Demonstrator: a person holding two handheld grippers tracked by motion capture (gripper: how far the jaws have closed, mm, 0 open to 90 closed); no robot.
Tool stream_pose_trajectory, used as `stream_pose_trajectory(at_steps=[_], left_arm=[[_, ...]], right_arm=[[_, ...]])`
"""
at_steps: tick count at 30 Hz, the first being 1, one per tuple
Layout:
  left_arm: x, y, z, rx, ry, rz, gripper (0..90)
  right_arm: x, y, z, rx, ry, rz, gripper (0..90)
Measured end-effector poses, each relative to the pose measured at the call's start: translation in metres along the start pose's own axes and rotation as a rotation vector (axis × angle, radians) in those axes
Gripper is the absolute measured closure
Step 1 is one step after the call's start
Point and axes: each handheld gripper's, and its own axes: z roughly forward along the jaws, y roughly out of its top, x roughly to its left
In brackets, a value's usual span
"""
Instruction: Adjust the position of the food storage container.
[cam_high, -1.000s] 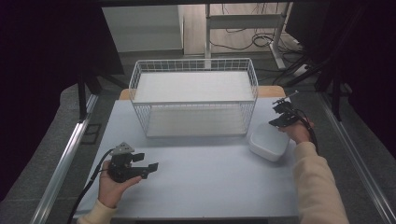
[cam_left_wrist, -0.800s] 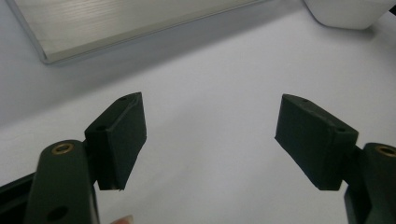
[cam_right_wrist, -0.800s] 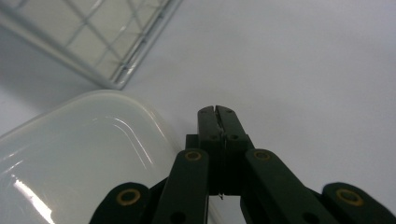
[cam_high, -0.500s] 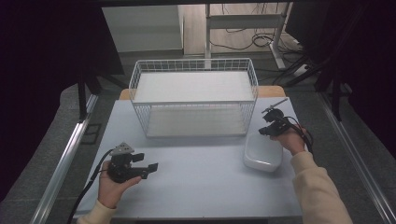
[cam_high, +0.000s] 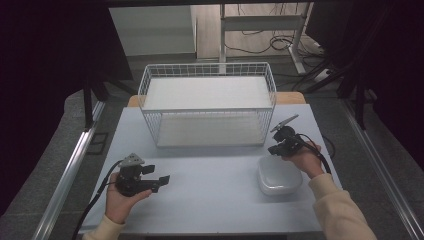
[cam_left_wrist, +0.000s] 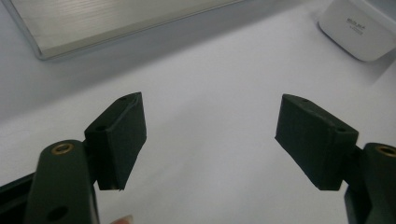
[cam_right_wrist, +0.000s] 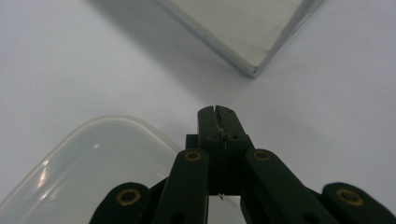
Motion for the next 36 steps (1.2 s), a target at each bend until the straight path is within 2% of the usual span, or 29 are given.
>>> stream_pose_trajectory(at_steps=[2,4,6,7,8,11,12,13,16,19,22,25,26,29,36], left_arm=[[0.001,0.000,0.000,0.002,0.002,0.001,24.7],[0.002,0.000,-0.001,0.002,0.005,0.000,24.6],[0.002,0.000,-0.001,0.002,0.003,-0.001,24.6],[0.002,0.000,-0.001,0.002,0.002,0.000,24.6],[0.002,0.000,-0.001,0.002,0.002,0.001,24.5],[0.001,0.000,-0.002,-0.003,0.005,0.000,24.5],[0.001,0.000,-0.003,-0.008,0.005,-0.001,24.7],[0.001,0.001,-0.003,-0.010,0.007,-0.001,24.7],[0.001,0.001,-0.004,-0.011,0.010,-0.003,24.7],[0.001,0.000,-0.003,-0.009,0.012,-0.005,24.7],[0.001,0.000,-0.002,-0.004,0.015,-0.005,24.7],[0.001,0.000,-0.002,-0.001,0.018,-0.003,24.6],[0.001,0.000,-0.002,-0.001,0.019,-0.002,24.6],[0.001,0.000,-0.003,-0.003,0.019,-0.001,24.6],[0.001,0.000,-0.001,0.000,0.018,0.003,24.5]], right_arm=[[0.000,-0.001,-0.005,-0.014,-0.012,0.000,89.9],[-0.001,-0.006,-0.026,-0.088,-0.030,0.026,89.9],[-0.006,-0.023,-0.053,-0.146,-0.078,0.074,89.9],[-0.006,-0.023,-0.053,-0.146,-0.078,0.074,89.9],[-0.008,-0.030,-0.059,-0.152,-0.093,0.095,89.9],[-0.013,-0.053,-0.071,-0.140,-0.130,0.149,89.9],[-0.015,-0.069,-0.075,-0.128,-0.142,0.184,89.9],[-0.015,-0.069,-0.075,-0.128,-0.142,0.184,89.9],[-0.017,-0.087,-0.074,-0.114,-0.145,0.234,89.8],[-0.017,-0.097,-0.062,-0.075,-0.135,0.258,89.8],[-0.017,-0.099,-0.050,-0.050,-0.115,0.260,89.8],[-0.015,-0.093,-0.039,-0.030,-0.096,0.250,89.8],[-0.013,-0.087,-0.036,-0.020,-0.103,0.236,89.8],[-0.011,-0.081,-0.035,-0.014,-0.096,0.227,89.8],[0.008,-0.056,-0.021,0.002,-0.057,0.145,89.9]])
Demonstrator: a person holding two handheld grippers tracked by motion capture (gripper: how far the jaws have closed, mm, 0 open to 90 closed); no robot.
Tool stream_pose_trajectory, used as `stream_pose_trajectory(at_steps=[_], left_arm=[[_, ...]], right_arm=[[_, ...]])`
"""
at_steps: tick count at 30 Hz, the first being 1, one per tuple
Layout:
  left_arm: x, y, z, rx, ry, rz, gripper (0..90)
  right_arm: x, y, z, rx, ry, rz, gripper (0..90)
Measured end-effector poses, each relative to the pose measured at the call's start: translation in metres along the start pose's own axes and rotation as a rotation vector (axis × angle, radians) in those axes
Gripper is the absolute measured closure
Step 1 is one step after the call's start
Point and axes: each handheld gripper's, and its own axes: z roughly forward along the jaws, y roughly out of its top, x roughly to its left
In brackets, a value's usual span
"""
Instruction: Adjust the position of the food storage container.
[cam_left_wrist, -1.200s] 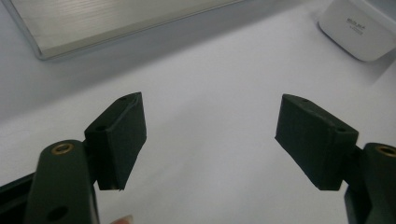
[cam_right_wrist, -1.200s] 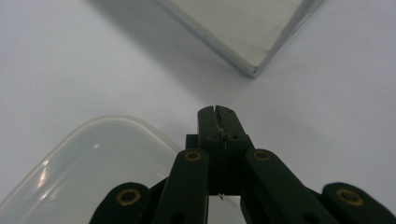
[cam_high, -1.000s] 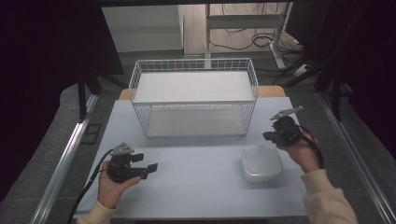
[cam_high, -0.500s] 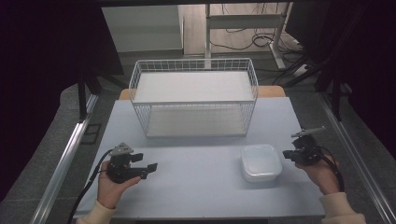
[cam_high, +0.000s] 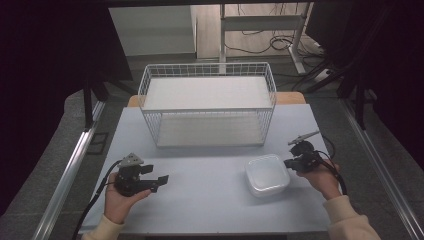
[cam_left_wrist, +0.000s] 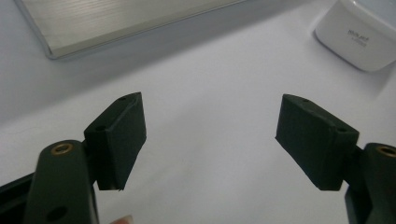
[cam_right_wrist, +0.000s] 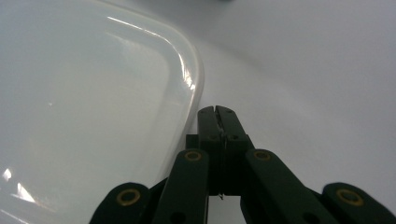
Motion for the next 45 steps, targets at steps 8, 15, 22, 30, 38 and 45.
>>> stream_pose_trajectory(at_steps=[8,15,22,30,38,45], left_arm=[[0.001,0.000,-0.001,0.000,0.002,-0.001,24.5],[0.001,0.000,-0.002,0.002,0.002,0.002,24.4],[0.001,0.000,-0.002,0.002,0.004,0.003,24.3],[0.002,0.000,-0.004,0.003,0.008,0.004,24.1],[0.002,0.000,-0.005,-0.002,0.008,-0.002,24.1],[0.003,0.001,-0.004,-0.004,0.010,-0.007,24.2]], right_arm=[[0.039,0.037,0.024,0.015,0.056,-0.124,89.8],[0.072,0.056,0.036,0.024,0.099,-0.206,89.8],[0.108,0.071,0.049,0.025,0.155,-0.292,89.8],[0.106,0.067,0.044,-0.015,0.162,-0.291,89.8],[0.088,0.036,0.013,-0.089,0.139,-0.241,89.8],[0.075,-0.017,-0.017,-0.103,0.108,-0.194,89.9]])
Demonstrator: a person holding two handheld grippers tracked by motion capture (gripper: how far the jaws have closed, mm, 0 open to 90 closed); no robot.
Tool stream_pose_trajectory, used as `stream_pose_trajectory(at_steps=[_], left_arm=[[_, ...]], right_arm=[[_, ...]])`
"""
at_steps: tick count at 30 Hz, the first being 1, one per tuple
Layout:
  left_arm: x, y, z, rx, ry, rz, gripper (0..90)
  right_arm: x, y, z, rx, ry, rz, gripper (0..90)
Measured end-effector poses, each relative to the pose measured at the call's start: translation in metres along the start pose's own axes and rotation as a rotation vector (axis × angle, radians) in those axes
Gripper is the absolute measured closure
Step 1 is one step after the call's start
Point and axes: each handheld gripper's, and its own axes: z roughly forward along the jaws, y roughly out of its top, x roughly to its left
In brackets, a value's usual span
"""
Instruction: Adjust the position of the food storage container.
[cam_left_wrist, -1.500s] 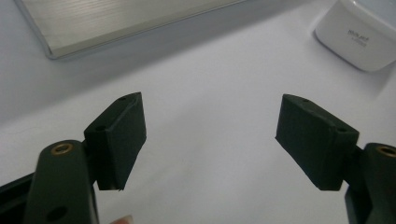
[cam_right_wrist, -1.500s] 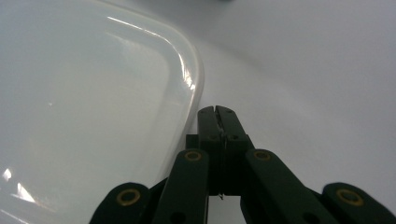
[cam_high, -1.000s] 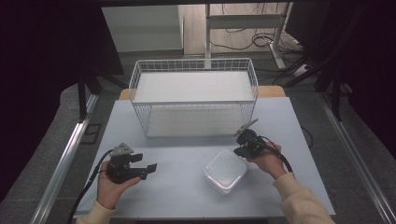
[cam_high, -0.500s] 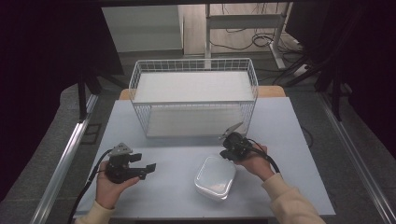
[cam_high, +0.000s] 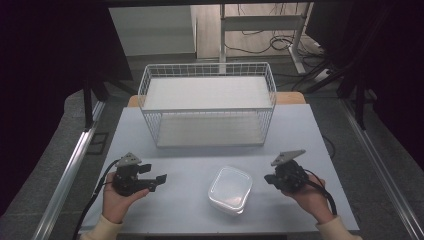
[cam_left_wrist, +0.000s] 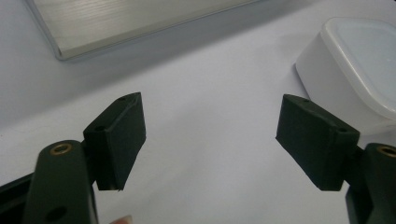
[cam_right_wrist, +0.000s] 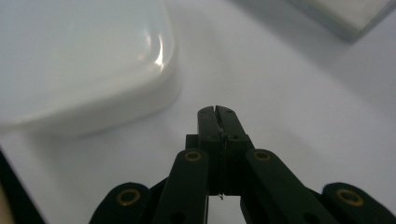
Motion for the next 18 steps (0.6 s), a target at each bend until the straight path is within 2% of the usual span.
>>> stream_pose_trajectory(at_steps=[1,2,3,4,5,6,8,9,10,11,13,18], left_arm=[[-0.001,0.000,0.000,0.002,-0.002,0.000,24.2],[-0.001,0.000,0.000,0.002,-0.002,0.000,24.2],[-0.001,0.000,0.000,0.002,-0.004,0.000,24.3],[-0.001,0.000,0.000,0.002,-0.004,0.000,24.3],[-0.002,0.000,0.001,0.001,-0.005,0.001,24.4],[-0.002,0.000,0.001,0.001,-0.005,0.000,24.4],[-0.003,0.000,0.001,0.002,-0.007,-0.001,24.4],[-0.003,-0.001,0.000,0.001,-0.007,0.002,24.4],[-0.003,-0.001,0.000,0.001,-0.007,0.002,24.4],[-0.003,-0.001,-0.001,0.001,-0.003,0.004,24.3],[-0.002,-0.001,-0.002,0.000,0.000,0.004,24.3],[-0.001,-0.001,-0.001,0.006,0.001,0.006,24.1]], right_arm=[[0.006,-0.012,-0.002,0.010,0.013,0.005,89.9],[0.006,-0.012,-0.002,0.010,0.013,0.005,89.9],[0.015,-0.019,-0.001,0.017,0.038,-0.001,89.8],[0.015,-0.019,-0.001,0.017,0.038,-0.001,89.8],[0.026,-0.023,0.005,0.028,0.063,-0.022,89.8],[0.026,-0.023,0.005,0.028,0.063,-0.022,89.8],[0.038,-0.022,0.013,0.042,0.095,-0.045,89.9],[0.047,-0.018,0.023,0.057,0.121,-0.077,89.8],[0.047,-0.018,0.023,0.057,0.121,-0.077,89.8],[0.053,-0.013,0.030,0.057,0.139,-0.093,89.8],[0.053,-0.007,0.035,0.060,0.138,-0.104,89.8],[0.051,0.002,0.040,0.053,0.143,-0.101,89.8]])
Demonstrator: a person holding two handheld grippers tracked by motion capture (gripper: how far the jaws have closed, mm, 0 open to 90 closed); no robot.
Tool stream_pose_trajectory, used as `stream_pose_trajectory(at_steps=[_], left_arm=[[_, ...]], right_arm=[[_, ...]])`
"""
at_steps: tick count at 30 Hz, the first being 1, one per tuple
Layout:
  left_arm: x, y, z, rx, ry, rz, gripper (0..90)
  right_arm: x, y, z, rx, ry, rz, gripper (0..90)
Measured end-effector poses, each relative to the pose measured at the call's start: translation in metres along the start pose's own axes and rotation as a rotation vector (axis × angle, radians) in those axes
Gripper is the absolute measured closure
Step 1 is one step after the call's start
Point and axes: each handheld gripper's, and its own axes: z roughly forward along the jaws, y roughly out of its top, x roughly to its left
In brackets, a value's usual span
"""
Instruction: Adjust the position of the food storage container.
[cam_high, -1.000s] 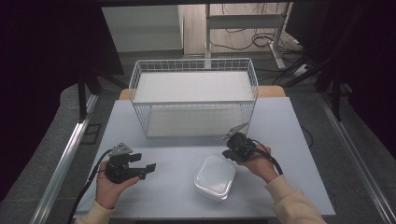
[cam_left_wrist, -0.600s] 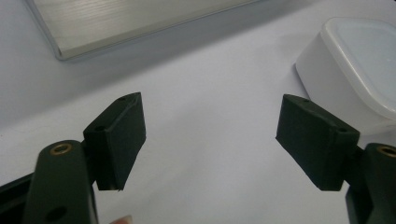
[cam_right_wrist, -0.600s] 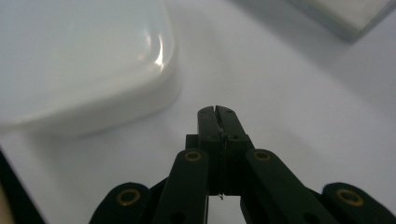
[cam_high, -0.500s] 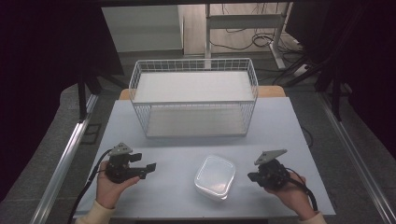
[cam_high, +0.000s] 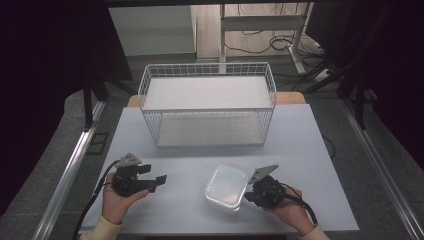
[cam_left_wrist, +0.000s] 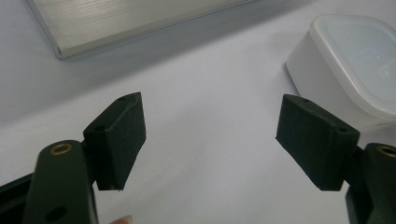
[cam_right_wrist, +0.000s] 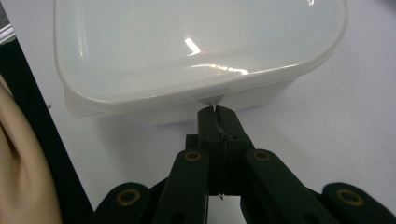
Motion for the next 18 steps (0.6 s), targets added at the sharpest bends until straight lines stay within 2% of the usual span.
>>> stream_pose_trajectory(at_steps=[18], left_arm=[[0.000,0.000,0.001,0.001,-0.001,0.003,24.1]], right_arm=[[-0.001,0.033,0.019,-0.024,0.000,-0.043,89.8]])
